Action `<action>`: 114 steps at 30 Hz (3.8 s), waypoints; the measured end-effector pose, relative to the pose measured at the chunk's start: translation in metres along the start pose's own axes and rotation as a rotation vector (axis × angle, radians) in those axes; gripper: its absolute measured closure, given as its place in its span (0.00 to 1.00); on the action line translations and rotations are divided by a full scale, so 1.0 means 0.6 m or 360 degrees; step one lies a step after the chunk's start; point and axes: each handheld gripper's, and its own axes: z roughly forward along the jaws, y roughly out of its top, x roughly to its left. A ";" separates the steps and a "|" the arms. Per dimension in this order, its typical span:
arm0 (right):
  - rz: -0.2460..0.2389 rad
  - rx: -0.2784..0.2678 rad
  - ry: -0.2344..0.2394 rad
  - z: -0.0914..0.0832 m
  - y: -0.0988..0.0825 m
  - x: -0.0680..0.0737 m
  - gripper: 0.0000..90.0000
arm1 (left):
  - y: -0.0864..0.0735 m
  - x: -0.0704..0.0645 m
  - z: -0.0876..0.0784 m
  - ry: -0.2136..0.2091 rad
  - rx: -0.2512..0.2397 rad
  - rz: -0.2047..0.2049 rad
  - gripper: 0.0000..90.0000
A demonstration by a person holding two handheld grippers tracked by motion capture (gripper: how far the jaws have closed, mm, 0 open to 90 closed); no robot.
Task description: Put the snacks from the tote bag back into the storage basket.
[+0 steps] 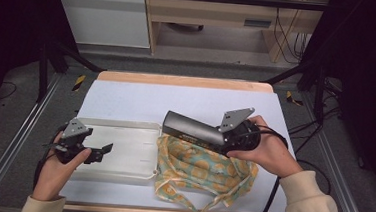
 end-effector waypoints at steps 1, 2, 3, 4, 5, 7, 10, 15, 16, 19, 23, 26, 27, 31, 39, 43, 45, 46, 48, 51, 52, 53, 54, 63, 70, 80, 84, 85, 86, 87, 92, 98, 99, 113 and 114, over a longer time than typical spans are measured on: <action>-0.0006 -0.0006 0.0001 0.002 0.006 0.000 0.48 | -0.001 0.005 -0.003 0.0006 -0.0008 -0.0010 0.09; -0.0016 -0.0004 0.0010 0.004 0.013 0.000 0.48 | -0.001 0.007 -0.005 0.0007 -0.0009 -0.0014 0.10; -0.0022 -0.0006 0.0013 0.006 0.017 0.000 0.48 | -0.001 0.009 -0.007 0.0011 -0.0011 -0.0015 0.10; -0.0030 -0.0008 0.0021 0.008 0.022 0.001 0.48 | -0.001 0.009 -0.007 0.0011 -0.0011 -0.0015 0.10; -0.0030 -0.0008 0.0021 0.008 0.022 0.001 0.48 | -0.002 0.011 -0.009 0.0010 -0.0007 -0.0012 0.10; -0.0048 -0.0001 0.0038 0.015 0.028 0.003 0.48 | -0.001 0.011 -0.010 -0.0013 -0.0021 -0.0012 0.10; -0.0049 0.0008 0.0053 0.020 0.031 0.004 0.48 | 0.004 0.009 -0.010 -0.0038 -0.0021 0.0019 0.10; -0.0082 0.0039 0.0094 0.036 0.043 0.006 0.48 | 0.031 0.000 -0.009 -0.0107 -0.0021 0.0102 0.10; -0.0087 0.0041 0.0098 0.039 0.045 0.006 0.48 | 0.031 0.000 -0.009 -0.0107 -0.0021 0.0102 0.10; -0.0101 0.0048 0.0118 0.050 0.055 0.006 0.48 | 0.054 0.000 -0.008 -0.0151 0.0002 0.0167 0.10; -0.0108 0.0047 0.0142 0.063 0.063 0.006 0.48 | 0.072 -0.001 -0.007 -0.0197 0.0027 0.0245 0.10; -0.0117 0.0065 0.0166 0.074 0.066 0.007 0.48 | 0.092 -0.008 -0.001 -0.0280 0.0071 0.0360 0.10; -0.0124 0.0073 0.0174 0.077 0.066 0.007 0.48 | 0.097 -0.009 0.001 -0.0305 0.0084 0.0386 0.10; -0.0139 0.0092 0.0204 0.091 0.068 0.009 0.48 | 0.114 -0.017 0.010 -0.0385 0.0148 0.0504 0.10; -0.0146 0.0120 0.0241 0.103 0.065 0.017 0.48 | 0.136 -0.032 0.027 -0.0487 0.0231 0.0705 0.09; -0.0152 0.0114 0.0254 0.104 0.064 0.019 0.48 | 0.147 -0.038 0.037 -0.0538 0.0270 0.0756 0.09; -0.0159 0.0112 0.0261 0.105 0.063 0.020 0.48 | 0.154 -0.045 0.039 -0.0569 0.0295 0.0818 0.09; -0.0161 0.0113 0.0263 0.106 0.063 0.020 0.48 | 0.157 -0.049 0.040 -0.0581 0.0304 0.0849 0.09; -0.0165 0.0112 0.0270 0.108 0.064 0.021 0.48 | 0.158 -0.051 0.041 -0.0589 0.0310 0.0863 0.09; -0.0178 0.0117 0.0287 0.109 0.066 0.023 0.48 | 0.164 -0.062 0.049 -0.0625 0.0341 0.0910 0.09; -0.0178 0.0117 0.0287 0.109 0.066 0.023 0.48 | 0.164 -0.062 0.049 -0.0625 0.0341 0.0910 0.09; -0.0189 0.0122 0.0300 0.111 0.066 0.024 0.48 | 0.167 -0.068 0.055 -0.0662 0.0361 0.0935 0.10; -0.0194 0.0125 0.0302 0.112 0.066 0.025 0.48 | 0.167 -0.068 0.055 -0.0662 0.0361 0.0935 0.10; -0.0206 0.0139 0.0322 0.117 0.067 0.027 0.48 | 0.180 -0.098 0.087 -0.0771 0.0455 0.1044 0.12; -0.0233 0.0150 0.0327 0.121 0.067 0.028 0.48 | 0.180 -0.121 0.102 -0.0821 0.0568 0.1141 0.17; -0.0250 0.0158 0.0333 0.122 0.068 0.034 0.48 | 0.183 -0.142 0.120 -0.0830 0.0650 0.1246 0.31; -0.0257 0.0169 0.0332 0.123 0.067 0.035 0.48 | 0.184 -0.152 0.129 -0.0845 0.0711 0.1314 0.38; -0.0267 0.0179 0.0329 0.123 0.067 0.034 0.48 | 0.184 -0.154 0.130 -0.0848 0.0710 0.1332 0.41; -0.0264 0.0187 0.0327 0.123 0.067 0.034 0.48 | 0.184 -0.157 0.131 -0.0838 0.0711 0.1339 0.43; -0.0267 0.0186 0.0327 0.123 0.066 0.033 0.48 | 0.184 -0.158 0.133 -0.0833 0.0719 0.1342 0.43; -0.0272 0.0194 0.0313 0.125 0.065 0.035 0.48 | 0.186 -0.160 0.136 -0.0825 0.0755 0.1369 0.45; -0.0264 0.0192 0.0298 0.125 0.063 0.039 0.46 | 0.184 -0.165 0.132 -0.0808 0.0750 0.1382 0.47; -0.0258 0.0187 0.0301 0.124 0.063 0.039 0.42 | 0.185 -0.166 0.129 -0.0816 0.0746 0.1387 0.47; 0.0322 -0.0109 -0.0004 0.017 -0.008 0.036 0.14 | 0.185 -0.121 0.091 -0.0745 0.0670 0.1299 0.48; 0.0373 -0.0104 -0.0047 0.012 -0.018 0.037 0.12 | 0.186 -0.117 0.087 -0.0741 0.0663 0.1300 0.48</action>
